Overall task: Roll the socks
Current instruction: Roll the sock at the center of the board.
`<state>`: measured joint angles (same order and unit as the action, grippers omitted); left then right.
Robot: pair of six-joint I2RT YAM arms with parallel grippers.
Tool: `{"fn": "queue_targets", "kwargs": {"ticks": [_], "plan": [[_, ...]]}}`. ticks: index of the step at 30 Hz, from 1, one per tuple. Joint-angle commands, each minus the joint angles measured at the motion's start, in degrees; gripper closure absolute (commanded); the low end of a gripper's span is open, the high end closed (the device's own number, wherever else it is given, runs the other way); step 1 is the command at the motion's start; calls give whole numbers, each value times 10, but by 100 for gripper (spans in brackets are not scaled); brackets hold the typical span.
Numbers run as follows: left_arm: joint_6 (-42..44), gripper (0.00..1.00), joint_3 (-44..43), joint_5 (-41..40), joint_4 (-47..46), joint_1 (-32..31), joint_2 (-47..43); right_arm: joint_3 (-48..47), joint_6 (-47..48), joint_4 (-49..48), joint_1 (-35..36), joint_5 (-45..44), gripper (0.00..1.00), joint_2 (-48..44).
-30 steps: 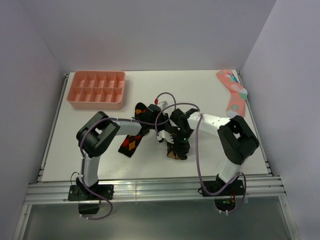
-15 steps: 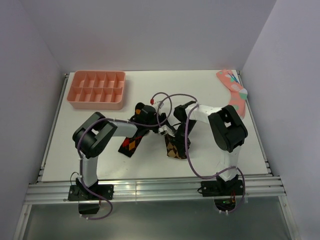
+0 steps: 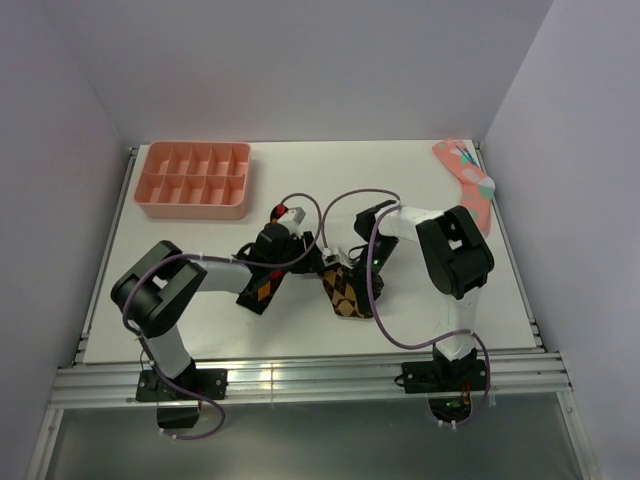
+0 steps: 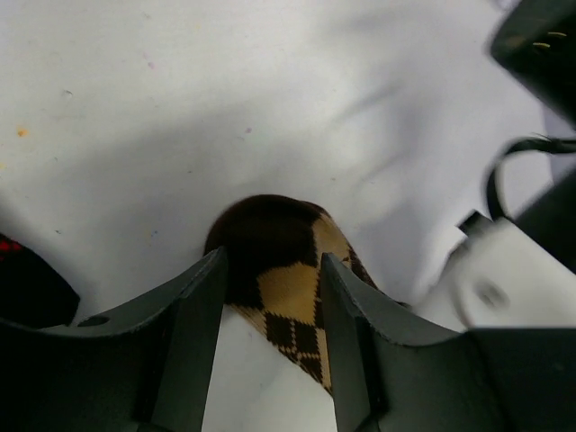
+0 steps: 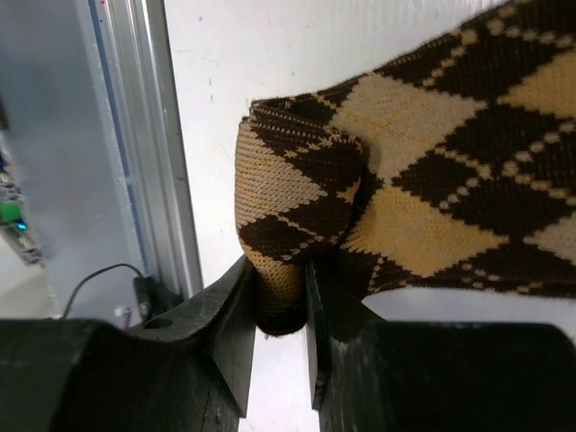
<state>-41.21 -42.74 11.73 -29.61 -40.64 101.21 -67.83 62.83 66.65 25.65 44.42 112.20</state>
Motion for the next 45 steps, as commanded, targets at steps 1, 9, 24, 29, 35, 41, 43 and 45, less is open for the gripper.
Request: {"fn": "queue_targets", "kwargs": {"ticks": [1,9,24,29,35,41,43,45], "plan": [[9,49,40,12,-103,-4,-64,-6,-24,1,-8,-37,92,14],[16,52,129,43,-163,-13,-105,-4,-22,6,-10,-36,92,0],[79,52,113,128,-280,-108,7,-20,-9,42,-10,-21,92,7],[115,46,96,146,-247,-116,9,-22,-8,44,-10,-26,92,9],[154,44,61,157,-196,-122,19,-22,-10,42,-10,-28,92,14],[196,44,24,149,-129,-133,32,-22,-9,44,-10,-27,92,15],[205,44,21,139,-118,-135,31,-23,-9,45,-10,-26,92,16],[212,44,23,139,-111,-138,30,-23,-8,46,-10,-24,91,19]]}}
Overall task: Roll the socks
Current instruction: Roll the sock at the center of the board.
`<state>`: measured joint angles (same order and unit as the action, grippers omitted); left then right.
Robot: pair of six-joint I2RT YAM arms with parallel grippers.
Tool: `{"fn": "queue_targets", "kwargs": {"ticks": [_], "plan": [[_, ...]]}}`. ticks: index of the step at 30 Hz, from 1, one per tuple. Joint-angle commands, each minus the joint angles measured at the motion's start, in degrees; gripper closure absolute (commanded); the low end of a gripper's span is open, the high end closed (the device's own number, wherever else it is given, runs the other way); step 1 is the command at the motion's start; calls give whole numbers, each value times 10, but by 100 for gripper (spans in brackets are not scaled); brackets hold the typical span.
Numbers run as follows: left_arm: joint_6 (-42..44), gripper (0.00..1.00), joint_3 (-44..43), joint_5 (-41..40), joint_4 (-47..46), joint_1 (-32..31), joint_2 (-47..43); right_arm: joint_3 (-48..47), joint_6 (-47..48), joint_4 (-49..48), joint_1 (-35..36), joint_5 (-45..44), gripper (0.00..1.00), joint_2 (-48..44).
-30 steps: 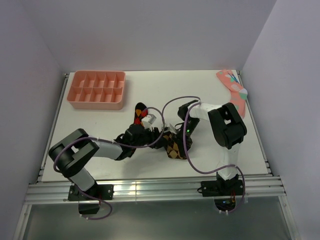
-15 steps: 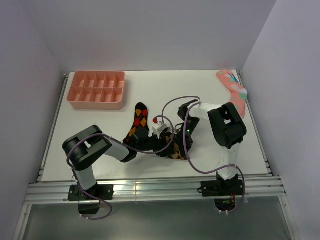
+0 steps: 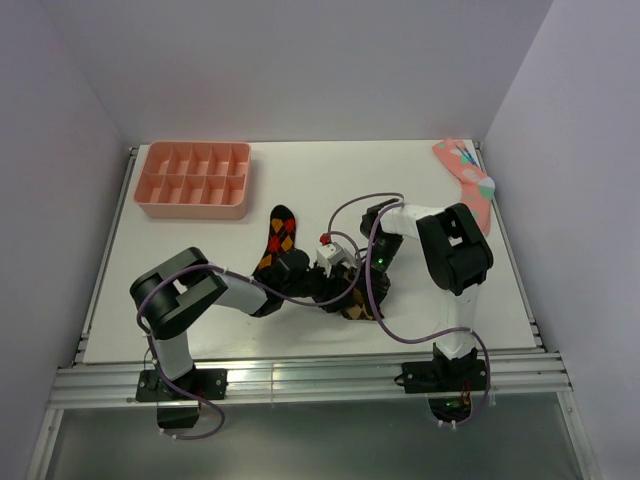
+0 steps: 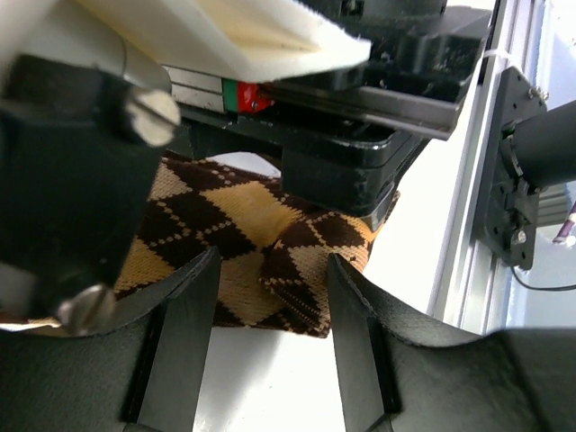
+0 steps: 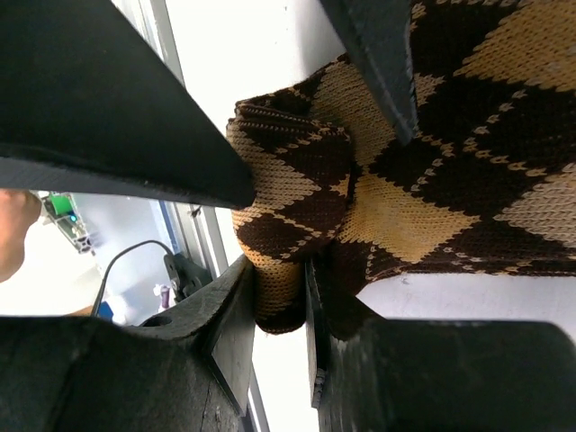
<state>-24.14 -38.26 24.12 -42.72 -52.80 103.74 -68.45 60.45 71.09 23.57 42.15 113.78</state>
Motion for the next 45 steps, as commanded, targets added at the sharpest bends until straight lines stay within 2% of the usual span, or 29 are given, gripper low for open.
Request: {"fn": "queue_targets", "kwargs": {"ticks": [1,6,13,14,16,29,32,35,36,37,38,40,41,45], "plan": [[41,44,-20,20,18,-17,5,-19,16,2,10,-1,92,4],[36,43,-13,28,4,-26,14,-19,13,-2,10,1,91,7],[-16,40,29,42,-124,-31,23,-19,6,-4,10,1,91,8],[-20,34,35,44,-136,-31,26,-19,5,-6,10,1,92,10],[-23,30,39,37,-148,-35,28,-17,4,-6,10,1,92,10],[-1,33,13,-19,-112,-64,44,-18,-15,-17,9,1,92,13],[-2,38,7,-25,-100,-66,47,-16,-19,-17,9,4,92,14],[-2,52,4,-27,-90,-67,49,-14,-25,-23,9,4,92,12],[-3,63,3,-27,-87,-67,49,-13,-27,-25,9,5,91,10],[-4,69,2,-27,-80,-67,51,-13,-28,-25,9,6,91,10],[-3,79,0,-26,-76,-67,51,-13,-30,-26,8,7,91,8],[-4,91,0,-27,-71,-67,51,-13,-36,-30,7,9,89,7],[-4,98,1,-28,-65,-66,49,-13,-38,-37,6,10,85,2],[3,100,8,-30,-49,-67,41,-12,-57,-50,-9,20,74,-15]]}}
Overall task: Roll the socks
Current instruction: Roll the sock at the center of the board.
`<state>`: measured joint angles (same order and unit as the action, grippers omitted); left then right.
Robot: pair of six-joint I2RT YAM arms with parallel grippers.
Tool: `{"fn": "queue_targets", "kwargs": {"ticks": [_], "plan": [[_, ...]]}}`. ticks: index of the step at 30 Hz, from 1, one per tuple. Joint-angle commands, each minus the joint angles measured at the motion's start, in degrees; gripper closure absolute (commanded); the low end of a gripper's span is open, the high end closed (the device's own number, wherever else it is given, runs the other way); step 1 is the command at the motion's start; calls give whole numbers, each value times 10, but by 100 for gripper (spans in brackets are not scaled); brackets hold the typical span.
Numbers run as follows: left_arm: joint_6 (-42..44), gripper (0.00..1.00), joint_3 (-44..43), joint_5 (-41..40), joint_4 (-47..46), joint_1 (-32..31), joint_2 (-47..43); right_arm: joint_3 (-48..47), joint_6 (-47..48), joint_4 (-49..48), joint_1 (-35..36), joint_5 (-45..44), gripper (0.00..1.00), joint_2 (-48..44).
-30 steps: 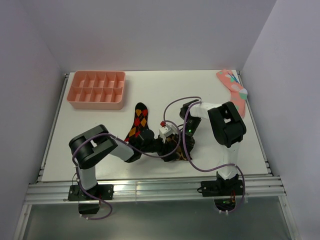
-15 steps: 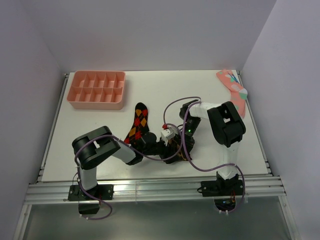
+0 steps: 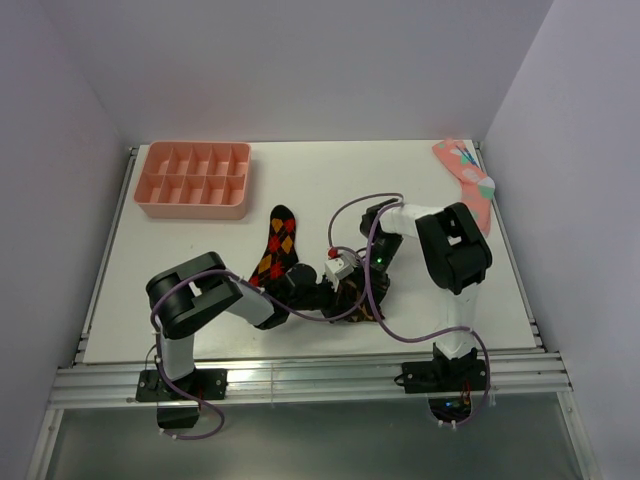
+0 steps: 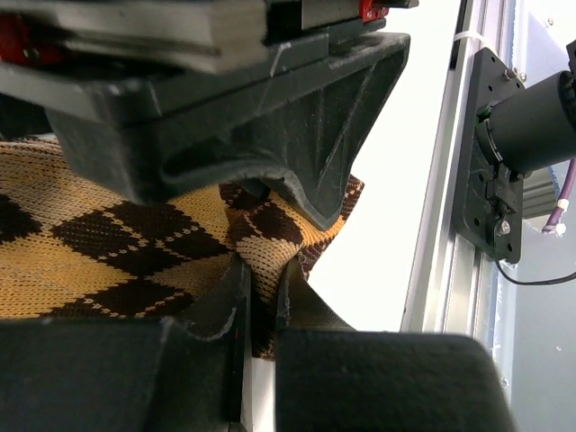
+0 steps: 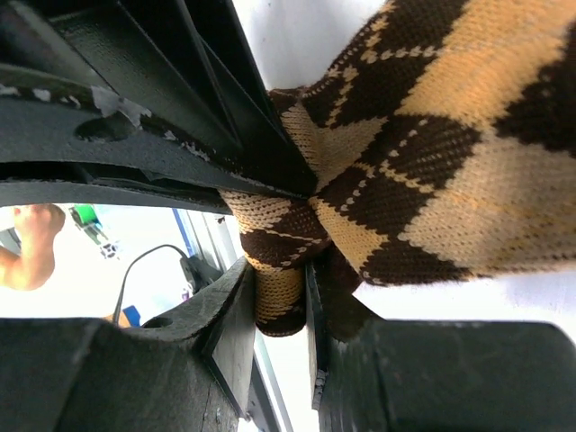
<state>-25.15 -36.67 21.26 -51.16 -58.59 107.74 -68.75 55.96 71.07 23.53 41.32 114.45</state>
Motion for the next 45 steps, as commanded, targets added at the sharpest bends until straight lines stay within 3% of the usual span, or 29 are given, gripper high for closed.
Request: {"fn": "queue_targets", "kwargs": {"ticks": [1,7,11,26,45], "plan": [[14,100,-7,-2,40,-9,-2,-14,-11,-45,-15,32,72,-24],[19,100,-6,-6,64,-9,-5,-108,-28,12,-103,75,66,-5],[19,100,-8,-5,74,-9,-9,-127,-95,-39,-133,61,61,-9],[20,100,-9,-2,91,-9,-11,-156,-182,-70,-127,30,52,36],[21,100,-17,5,96,-9,-10,-143,-263,-150,-70,-13,42,65]]}}
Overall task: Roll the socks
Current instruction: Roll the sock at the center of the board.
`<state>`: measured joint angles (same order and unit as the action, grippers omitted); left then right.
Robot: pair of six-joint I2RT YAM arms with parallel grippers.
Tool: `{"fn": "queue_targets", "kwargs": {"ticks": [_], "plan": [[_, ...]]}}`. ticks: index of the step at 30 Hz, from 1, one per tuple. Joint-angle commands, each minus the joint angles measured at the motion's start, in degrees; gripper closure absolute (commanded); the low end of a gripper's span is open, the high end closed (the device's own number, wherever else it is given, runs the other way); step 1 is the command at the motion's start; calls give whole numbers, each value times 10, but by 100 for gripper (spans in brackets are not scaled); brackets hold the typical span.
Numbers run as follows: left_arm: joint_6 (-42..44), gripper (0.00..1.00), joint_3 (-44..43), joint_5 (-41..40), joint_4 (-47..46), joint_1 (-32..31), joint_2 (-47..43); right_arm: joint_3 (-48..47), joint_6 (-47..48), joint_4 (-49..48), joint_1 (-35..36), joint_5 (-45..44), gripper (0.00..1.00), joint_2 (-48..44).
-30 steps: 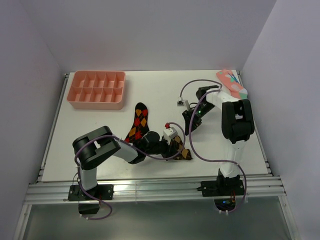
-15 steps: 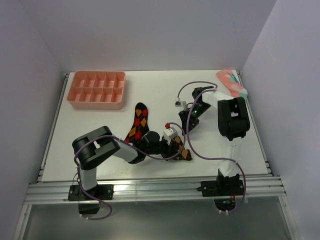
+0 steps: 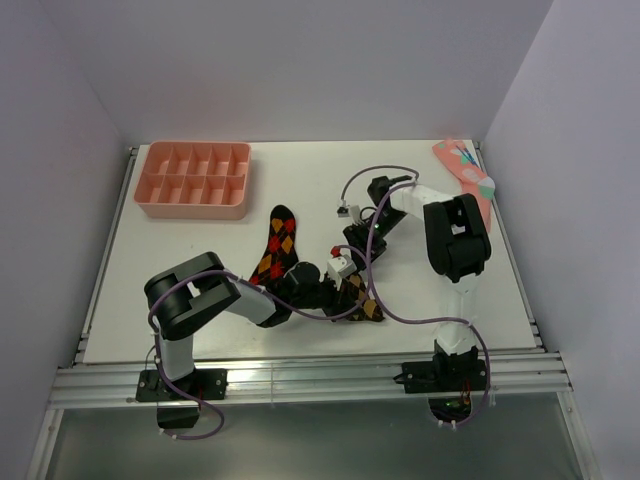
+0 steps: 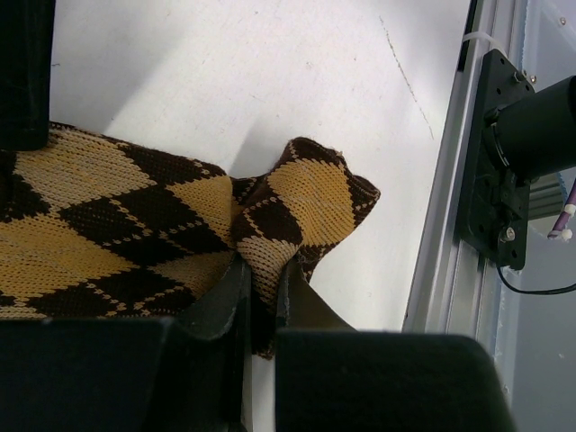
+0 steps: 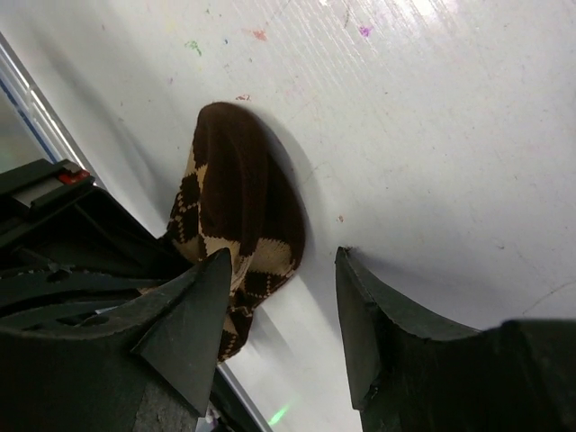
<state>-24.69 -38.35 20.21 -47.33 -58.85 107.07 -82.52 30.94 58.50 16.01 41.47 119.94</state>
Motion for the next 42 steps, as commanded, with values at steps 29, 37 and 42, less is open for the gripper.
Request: {"fn": "queue_targets", "kwargs": {"ticks": [29,37,42], "plan": [[-3,100,13,19,48,-6,-5,53,-62,-101,29,-52,100,-11],[-14,100,34,20,56,-6,-26,52,-99,-140,-9,-71,100,-37],[-10,100,32,19,76,-6,-41,49,-111,-156,-32,-80,100,-45]]}}
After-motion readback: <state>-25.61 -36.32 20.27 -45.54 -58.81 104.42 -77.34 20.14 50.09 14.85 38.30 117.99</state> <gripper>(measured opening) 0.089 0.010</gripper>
